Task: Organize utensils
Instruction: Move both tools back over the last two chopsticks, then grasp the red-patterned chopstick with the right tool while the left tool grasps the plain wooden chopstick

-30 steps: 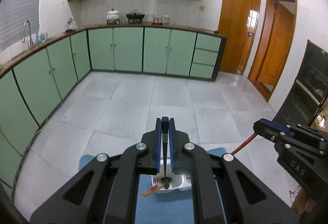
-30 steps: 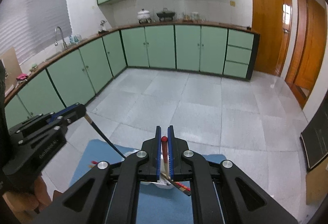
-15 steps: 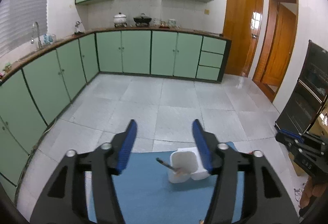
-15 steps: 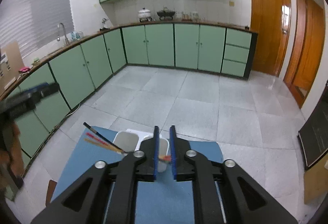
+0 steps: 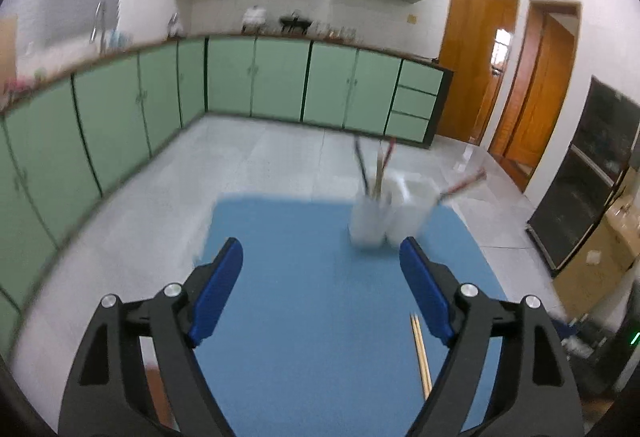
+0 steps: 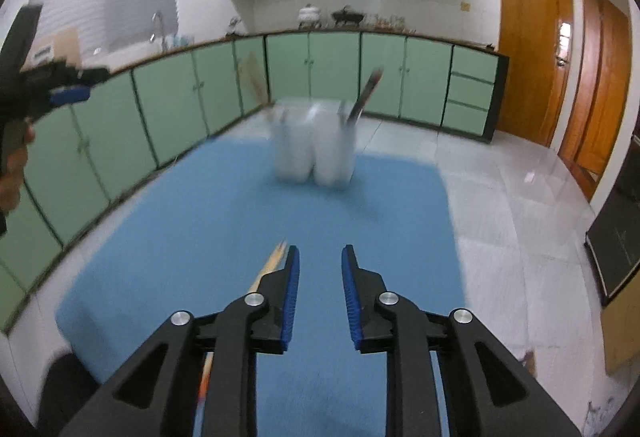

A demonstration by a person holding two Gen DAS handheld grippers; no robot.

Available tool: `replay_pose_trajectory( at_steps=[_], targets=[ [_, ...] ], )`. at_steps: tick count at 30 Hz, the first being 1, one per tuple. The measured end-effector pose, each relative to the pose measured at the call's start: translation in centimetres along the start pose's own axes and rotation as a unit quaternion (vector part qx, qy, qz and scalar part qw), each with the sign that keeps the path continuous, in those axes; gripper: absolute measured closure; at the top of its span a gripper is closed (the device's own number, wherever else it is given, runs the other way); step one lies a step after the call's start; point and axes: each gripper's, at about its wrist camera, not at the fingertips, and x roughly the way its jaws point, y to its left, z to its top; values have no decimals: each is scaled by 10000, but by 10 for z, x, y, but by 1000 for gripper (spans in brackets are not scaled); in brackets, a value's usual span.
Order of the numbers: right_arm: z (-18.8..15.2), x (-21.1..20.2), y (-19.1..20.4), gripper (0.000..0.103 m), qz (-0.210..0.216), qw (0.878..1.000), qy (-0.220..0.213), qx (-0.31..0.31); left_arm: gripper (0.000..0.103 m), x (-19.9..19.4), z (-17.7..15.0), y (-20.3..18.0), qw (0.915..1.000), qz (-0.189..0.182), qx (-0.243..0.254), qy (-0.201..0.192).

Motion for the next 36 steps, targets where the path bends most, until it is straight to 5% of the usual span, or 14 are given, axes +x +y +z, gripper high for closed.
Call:
replay_pose_trajectory(
  at_steps=[6, 11, 18, 25, 31, 36],
  targets=[
    [-101, 5, 50, 74, 20, 9995, 230, -204, 19, 6, -95, 24, 9987, 356, -154, 340],
    [-139, 5, 92, 72, 246, 9980, 372, -450, 19, 0, -146, 36, 9974, 475, -259, 466],
    [-129, 16, 114, 64, 173, 9965, 250, -773, 19, -13, -184, 23, 9978, 487, -119, 441],
    [-130, 22, 108, 63, 46, 9977, 184, -655, 19, -9, -189, 13, 9977, 413, -77, 532],
    [-132, 21, 90, 91, 0, 9988, 205, -444, 19, -2, -205, -3, 9974, 291, 62, 655],
    [-131, 22, 71, 96, -126, 9993, 218, -281, 19, 2, -219, -21, 9969, 150, 213, 743]
  ],
)
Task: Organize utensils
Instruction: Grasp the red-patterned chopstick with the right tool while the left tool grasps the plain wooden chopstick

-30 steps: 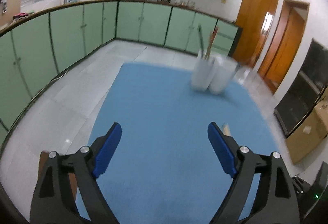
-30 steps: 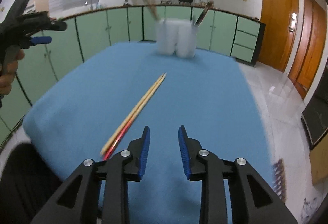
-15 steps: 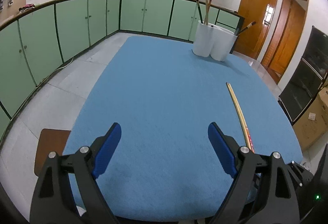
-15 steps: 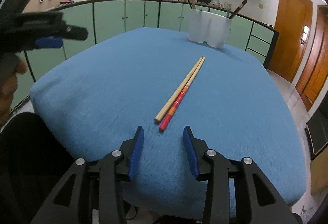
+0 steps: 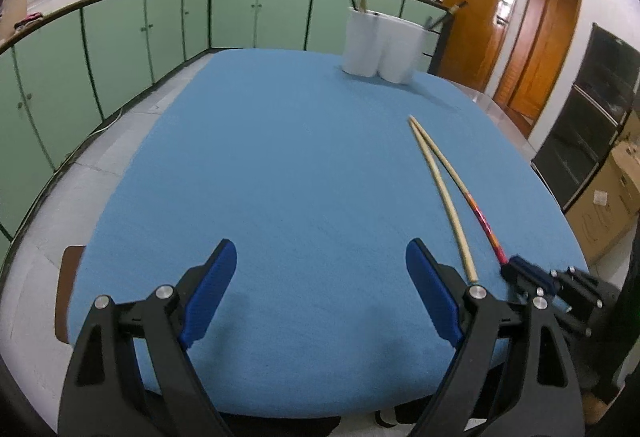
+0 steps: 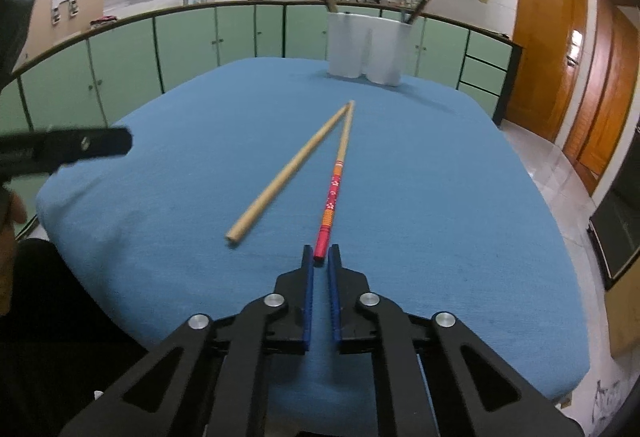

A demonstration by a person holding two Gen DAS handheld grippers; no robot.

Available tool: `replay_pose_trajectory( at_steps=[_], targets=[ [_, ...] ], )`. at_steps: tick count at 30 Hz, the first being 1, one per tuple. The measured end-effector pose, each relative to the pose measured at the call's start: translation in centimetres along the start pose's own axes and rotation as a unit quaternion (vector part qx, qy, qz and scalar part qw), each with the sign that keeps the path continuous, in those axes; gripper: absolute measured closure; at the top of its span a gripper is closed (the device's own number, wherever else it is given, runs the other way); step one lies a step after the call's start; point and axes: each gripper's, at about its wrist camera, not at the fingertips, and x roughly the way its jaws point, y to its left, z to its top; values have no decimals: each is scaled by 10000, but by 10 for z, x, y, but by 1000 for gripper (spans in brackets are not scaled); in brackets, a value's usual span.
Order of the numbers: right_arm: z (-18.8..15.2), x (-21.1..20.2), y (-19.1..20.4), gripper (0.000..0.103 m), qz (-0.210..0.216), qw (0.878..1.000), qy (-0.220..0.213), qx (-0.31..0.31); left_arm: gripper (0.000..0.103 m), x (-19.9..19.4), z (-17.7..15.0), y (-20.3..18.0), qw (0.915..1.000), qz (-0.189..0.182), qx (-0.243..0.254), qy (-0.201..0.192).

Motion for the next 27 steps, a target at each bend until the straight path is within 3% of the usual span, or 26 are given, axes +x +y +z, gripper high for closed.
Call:
replay_pose_trajectory(
  at_steps=[10, 16, 20, 27],
  targets=[
    [4, 7, -12, 92, 58, 10000, -69, 0, 19, 9, -9, -21, 9997, -131, 215, 37],
    [0, 5, -36, 97, -292, 9991, -44, 298, 19, 14, -9, -30, 9995, -181, 269, 57],
    [-6, 0, -61, 97, -499, 9965, 32, 677, 19, 21, -11, -52, 9985, -285, 454, 78],
    [-10, -6, -72, 97, -490, 9959, 50, 753, 22, 43, -16, -90, 9963, -283, 797, 169]
  ],
)
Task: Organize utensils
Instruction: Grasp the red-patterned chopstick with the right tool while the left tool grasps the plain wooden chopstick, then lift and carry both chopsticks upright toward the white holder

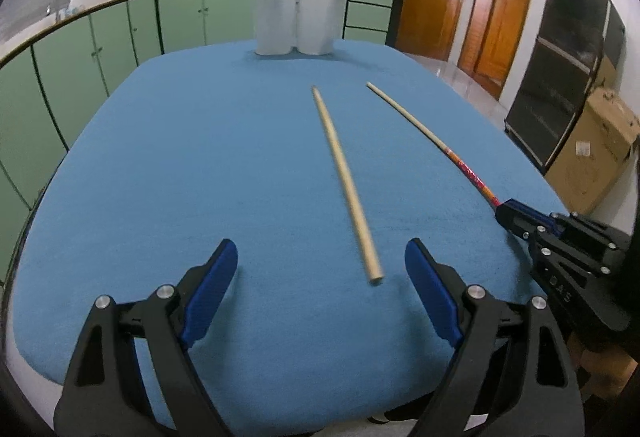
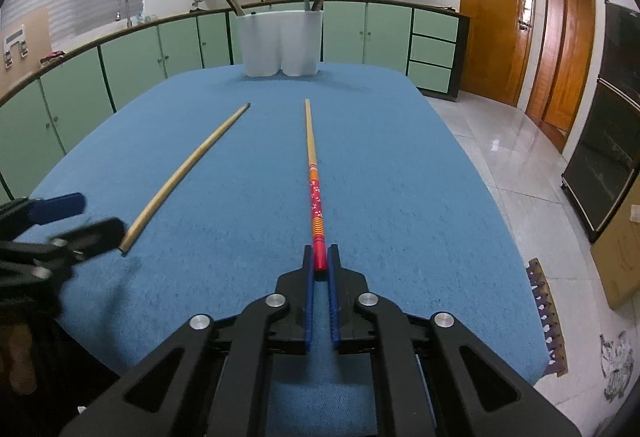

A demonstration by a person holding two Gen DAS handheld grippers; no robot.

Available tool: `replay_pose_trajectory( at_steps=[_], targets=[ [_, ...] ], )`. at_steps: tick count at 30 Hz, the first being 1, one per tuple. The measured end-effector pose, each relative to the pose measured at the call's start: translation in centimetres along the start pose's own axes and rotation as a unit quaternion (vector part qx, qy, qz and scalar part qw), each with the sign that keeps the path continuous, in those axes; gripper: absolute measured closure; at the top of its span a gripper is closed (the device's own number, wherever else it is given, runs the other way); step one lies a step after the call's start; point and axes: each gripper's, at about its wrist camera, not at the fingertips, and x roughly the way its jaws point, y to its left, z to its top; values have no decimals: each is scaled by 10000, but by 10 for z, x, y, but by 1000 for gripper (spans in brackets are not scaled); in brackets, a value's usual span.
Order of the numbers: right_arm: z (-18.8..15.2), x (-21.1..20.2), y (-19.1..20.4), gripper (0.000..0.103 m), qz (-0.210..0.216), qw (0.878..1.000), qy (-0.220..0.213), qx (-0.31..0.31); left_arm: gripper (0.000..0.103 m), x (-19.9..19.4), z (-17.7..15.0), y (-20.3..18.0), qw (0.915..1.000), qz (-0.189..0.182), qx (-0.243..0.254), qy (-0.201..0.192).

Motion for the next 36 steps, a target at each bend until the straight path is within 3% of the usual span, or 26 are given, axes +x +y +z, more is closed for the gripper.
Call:
replay_pose_trajectory(
  at_steps=[3, 6, 7, 8, 15, 18, 19, 22, 23, 25, 26, 27, 36],
  targets=[
    [0, 0, -2, 97, 38, 10000, -7, -3, 36, 9, 0, -7, 9998, 160, 110, 17],
    [0, 0, -3, 96, 56, 10000, -25, -6, 66, 11, 0, -5, 9994, 311, 102, -102],
    [0, 0, -3, 96, 57, 10000, -31, -4, 87, 10, 1, -3, 9993, 351, 64, -137],
    [0, 0, -3, 95, 59, 10000, -35, -4, 95, 10, 1, 1, 9992, 373, -29, -159],
    [2, 6, 4, 95, 10, 9999, -95, -128, 97, -3, -10, 33, 9916, 975, -804, -284],
    [-1, 2, 12, 94, 99, 9994, -146, -297, 95, -8, -14, 32, 9924, 973, -713, -250],
    [-2, 2, 13, 94, 103, 9992, -157, -346, 92, -9, -15, 31, 9930, 960, -644, -246],
    [-4, 1, 14, 94, 56, 9992, -169, -344, 63, -9, -15, 31, 9938, 956, -507, -266],
    [-4, 1, 14, 94, 42, 9993, -173, -342, 61, -8, -14, 34, 9937, 952, -532, -260],
    [-4, 1, 14, 94, 36, 9992, -167, -351, 69, -6, -13, 37, 9939, 896, -584, -253],
    [-3, 1, 13, 95, 56, 9993, -142, -328, 91, -6, -12, 39, 9942, 852, -620, -234],
    [-2, -1, 11, 96, 85, 9995, -131, -284, 97, -7, -11, 40, 9946, 791, -646, -195],
    [27, -59, 2, 97, 252, 9989, -401, -59, 97, -60, 12, 54, 9939, 524, -935, -263]
  ],
)
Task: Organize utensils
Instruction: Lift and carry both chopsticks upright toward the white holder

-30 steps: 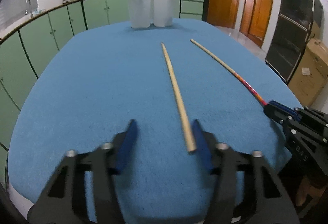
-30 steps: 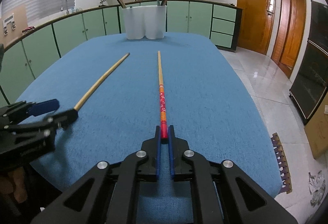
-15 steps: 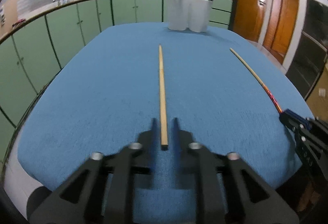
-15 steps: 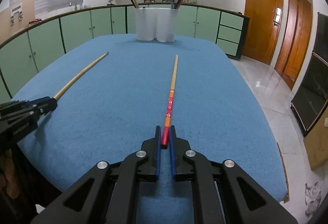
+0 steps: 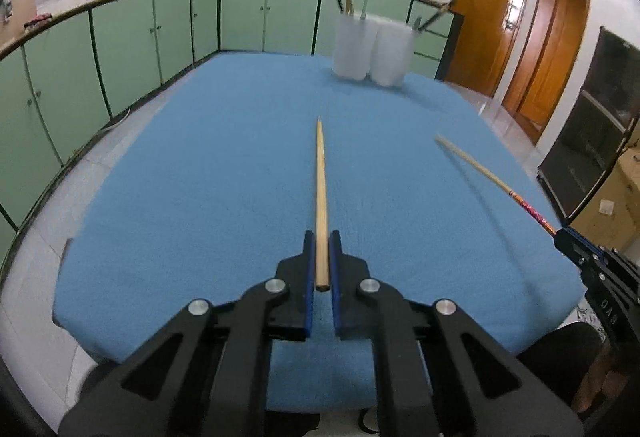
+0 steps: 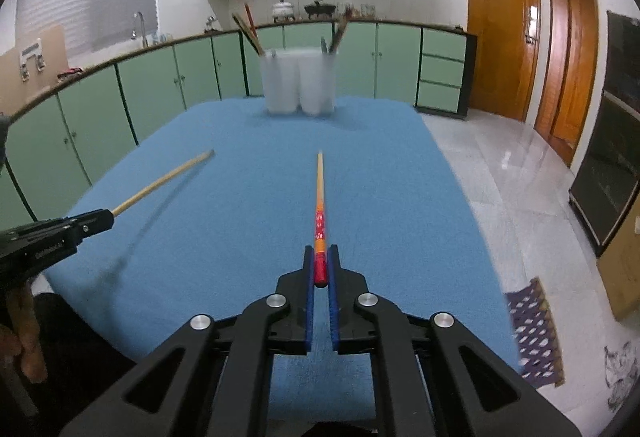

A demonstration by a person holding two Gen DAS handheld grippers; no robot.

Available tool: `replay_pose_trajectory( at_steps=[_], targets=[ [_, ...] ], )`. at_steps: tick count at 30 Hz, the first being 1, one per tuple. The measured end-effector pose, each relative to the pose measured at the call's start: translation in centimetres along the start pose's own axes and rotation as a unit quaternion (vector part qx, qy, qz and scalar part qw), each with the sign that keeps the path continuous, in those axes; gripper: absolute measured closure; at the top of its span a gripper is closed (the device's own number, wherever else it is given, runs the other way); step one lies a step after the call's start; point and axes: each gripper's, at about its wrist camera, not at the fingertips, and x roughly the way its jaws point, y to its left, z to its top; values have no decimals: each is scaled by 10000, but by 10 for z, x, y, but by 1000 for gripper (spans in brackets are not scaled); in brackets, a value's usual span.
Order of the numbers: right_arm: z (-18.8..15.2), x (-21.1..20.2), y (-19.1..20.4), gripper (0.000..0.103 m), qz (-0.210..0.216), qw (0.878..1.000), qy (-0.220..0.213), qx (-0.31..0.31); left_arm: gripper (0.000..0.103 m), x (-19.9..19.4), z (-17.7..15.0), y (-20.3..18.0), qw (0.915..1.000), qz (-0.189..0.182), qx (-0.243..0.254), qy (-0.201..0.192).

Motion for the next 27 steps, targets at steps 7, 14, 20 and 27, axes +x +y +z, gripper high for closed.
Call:
replay_pose_trajectory(
  at_steps=[7, 14, 20, 27],
  targets=[
    [57, -41, -1, 97, 108, 9995, -220, -200, 97, -50, 41, 4, 9991, -174, 223, -300],
    [122, -43, -4, 97, 245, 9984, 40, -505, 97, -71, 90, -4, 9968, -448, 591, -297],
    [175, -24, -9, 97, 364, 9965, 518, -540, 97, -69, 141, -14, 9940, -717, 813, -121],
    [252, -15, -5, 97, 471, 9941, 777, -588, 97, -58, 211, -28, 9919, -757, 1017, -59]
  ],
)
